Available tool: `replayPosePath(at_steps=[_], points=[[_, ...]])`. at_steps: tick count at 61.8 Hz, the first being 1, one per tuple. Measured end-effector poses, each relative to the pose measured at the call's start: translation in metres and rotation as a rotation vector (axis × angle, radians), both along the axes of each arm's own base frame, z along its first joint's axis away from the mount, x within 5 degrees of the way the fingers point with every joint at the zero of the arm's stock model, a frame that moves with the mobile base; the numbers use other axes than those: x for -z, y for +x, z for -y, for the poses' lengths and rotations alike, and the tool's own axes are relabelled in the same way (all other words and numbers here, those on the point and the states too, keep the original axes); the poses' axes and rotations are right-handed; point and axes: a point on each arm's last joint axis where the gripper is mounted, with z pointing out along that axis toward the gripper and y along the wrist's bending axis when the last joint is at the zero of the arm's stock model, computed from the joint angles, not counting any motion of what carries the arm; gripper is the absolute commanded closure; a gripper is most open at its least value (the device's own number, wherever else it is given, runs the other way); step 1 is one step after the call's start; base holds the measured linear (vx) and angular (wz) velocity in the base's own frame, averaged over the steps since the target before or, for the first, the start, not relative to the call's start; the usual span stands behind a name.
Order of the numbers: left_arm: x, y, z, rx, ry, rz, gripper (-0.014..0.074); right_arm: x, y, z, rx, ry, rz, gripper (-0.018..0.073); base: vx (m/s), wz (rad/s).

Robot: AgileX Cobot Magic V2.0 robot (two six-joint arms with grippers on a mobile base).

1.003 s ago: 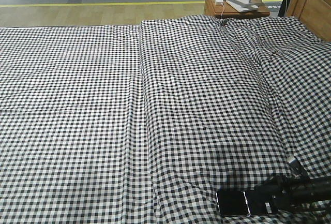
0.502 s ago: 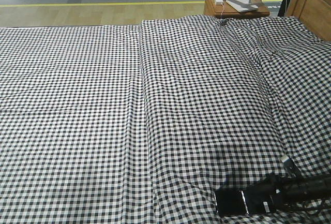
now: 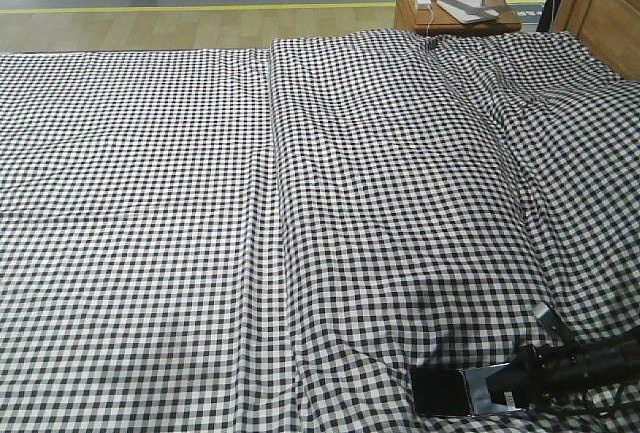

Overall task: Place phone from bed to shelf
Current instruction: 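Close the right gripper on the black phone's edge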

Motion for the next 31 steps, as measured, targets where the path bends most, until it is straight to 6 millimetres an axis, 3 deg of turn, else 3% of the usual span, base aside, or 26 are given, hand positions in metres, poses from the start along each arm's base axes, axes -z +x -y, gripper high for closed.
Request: replayPosePath(at_steps=[5, 20, 31], points=[[0.000, 0.000, 0.000, 0.000, 0.000, 0.000, 0.0595, 0.000, 0.000, 0.000, -0.003, -0.001, 0.000, 0.0576, 0.00, 0.00], [0.000, 0.000, 0.000, 0.000, 0.000, 0.000, 0.0595, -0.004, 0.001, 0.001, -0.007, -0.003, -0.001, 0.0566, 0.00, 0.00], [0.000, 0.000, 0.000, 0.000, 0.000, 0.000, 0.0595, -0.023, 0.004, 0.003, -0.023, -0.017, 0.033, 0.0563, 0.00, 0.00]])
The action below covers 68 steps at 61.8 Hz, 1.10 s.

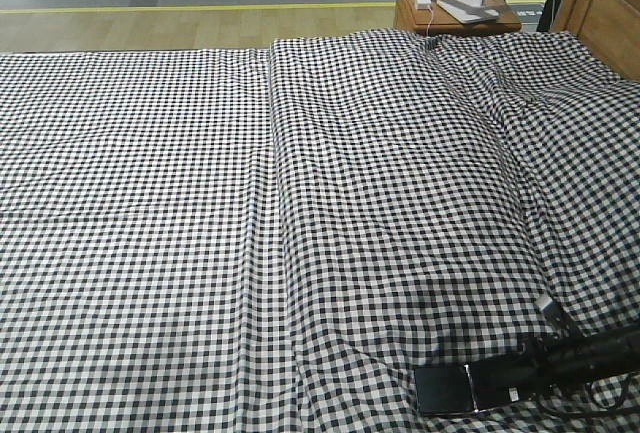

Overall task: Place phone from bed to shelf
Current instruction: 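Close the right gripper on the black phone's edge, then lift the phone off the bed with the right gripper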

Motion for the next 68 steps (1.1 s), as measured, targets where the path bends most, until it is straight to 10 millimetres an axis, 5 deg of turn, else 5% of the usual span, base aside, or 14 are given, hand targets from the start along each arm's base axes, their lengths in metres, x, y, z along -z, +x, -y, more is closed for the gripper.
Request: replayPosePath(at_steps=[30, 57, 68], points=[[0.000, 0.000, 0.000, 0.000, 0.000, 0.000, 0.0595, -0.081, 0.012, 0.004, -0.010, -0.061, 0.123, 0.0563, 0.00, 0.00], [0.000, 0.000, 0.000, 0.000, 0.000, 0.000, 0.0595, -0.212, 0.010, -0.002, 0.047, -0.144, 0.357, 0.0563, 0.00, 0.00], [0.000, 0.000, 0.000, 0.000, 0.000, 0.000, 0.0595, -0.273, 0.006, -0.021, 0.001, -0.197, 0.500, 0.0563, 0.00, 0.00]])
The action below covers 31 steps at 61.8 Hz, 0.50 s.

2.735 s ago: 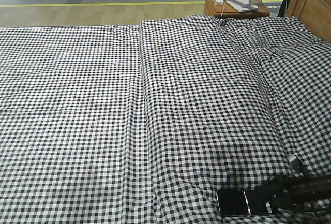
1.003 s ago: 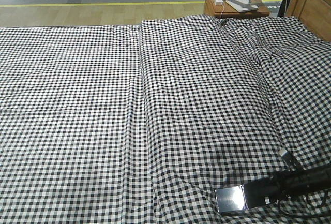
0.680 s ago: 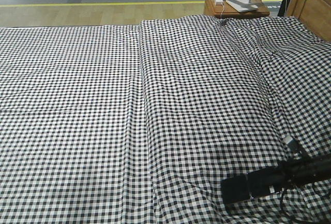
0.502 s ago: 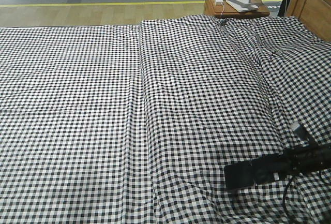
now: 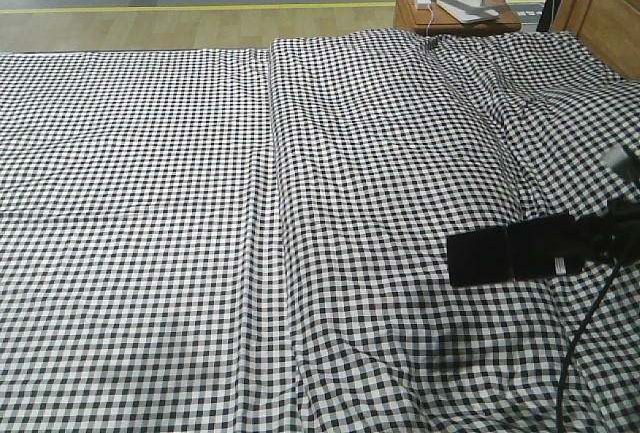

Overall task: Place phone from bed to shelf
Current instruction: 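Lift the phone off the bed with the right gripper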

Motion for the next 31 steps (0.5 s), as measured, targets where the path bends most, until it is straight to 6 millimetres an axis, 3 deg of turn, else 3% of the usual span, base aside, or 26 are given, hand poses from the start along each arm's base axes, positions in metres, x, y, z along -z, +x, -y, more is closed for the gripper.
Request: replayPosePath(at_steps=[14, 31], points=[[0.000, 0.000, 0.000, 0.000, 0.000, 0.000, 0.0595, -0.064, -0.005, -0.058, -0.144, -0.035, 0.166, 0.0563, 0.00, 0.00], [0.000, 0.000, 0.000, 0.000, 0.000, 0.000, 0.0595, -0.119, -0.031, -0.132, -0.348, -0.035, 0.306, 0.0562, 0.00, 0.00]])
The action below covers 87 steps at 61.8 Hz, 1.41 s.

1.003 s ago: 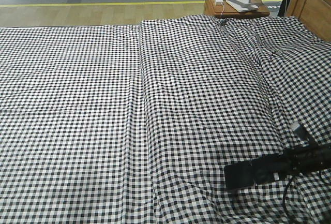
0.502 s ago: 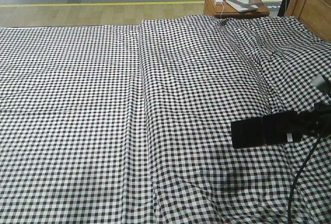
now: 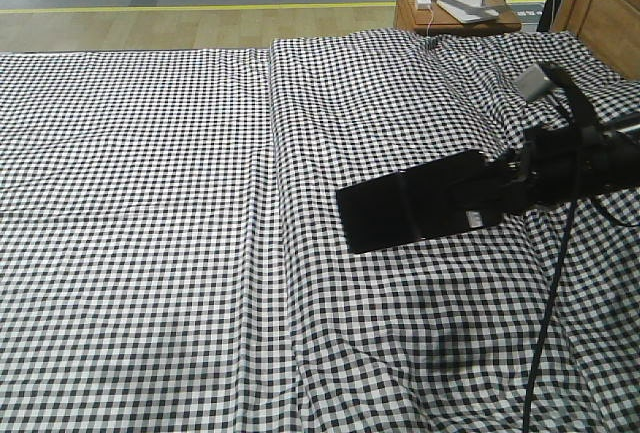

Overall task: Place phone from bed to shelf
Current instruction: 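Lift the phone off the bed with the right gripper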

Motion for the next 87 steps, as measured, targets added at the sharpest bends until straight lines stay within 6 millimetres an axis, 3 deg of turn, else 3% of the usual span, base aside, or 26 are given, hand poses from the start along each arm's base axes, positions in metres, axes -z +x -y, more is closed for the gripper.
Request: replayPosePath(at_steps=[13, 33, 46, 87], points=[[0.000, 0.000, 0.000, 0.000, 0.000, 0.000, 0.0595, -0.031, -0.030, -0.046, -0.150, 0.009, 0.071, 0.0562, 0.00, 0.00], [0.000, 0.000, 0.000, 0.000, 0.000, 0.000, 0.0595, -0.059, -0.071, -0.082, -0.288, 0.014, 0.129, 0.0562, 0.00, 0.00], [0.000, 0.000, 0.000, 0.000, 0.000, 0.000, 0.0595, -0.064, -0.083, -0.088, -0.332, -0.008, 0.143, 0.0562, 0.00, 0.00], [0.000, 0.000, 0.000, 0.000, 0.000, 0.000, 0.0595, -0.065, -0.084, -0.088, -0.322, -0.005, 0.131, 0.0561, 0.00, 0.00]])
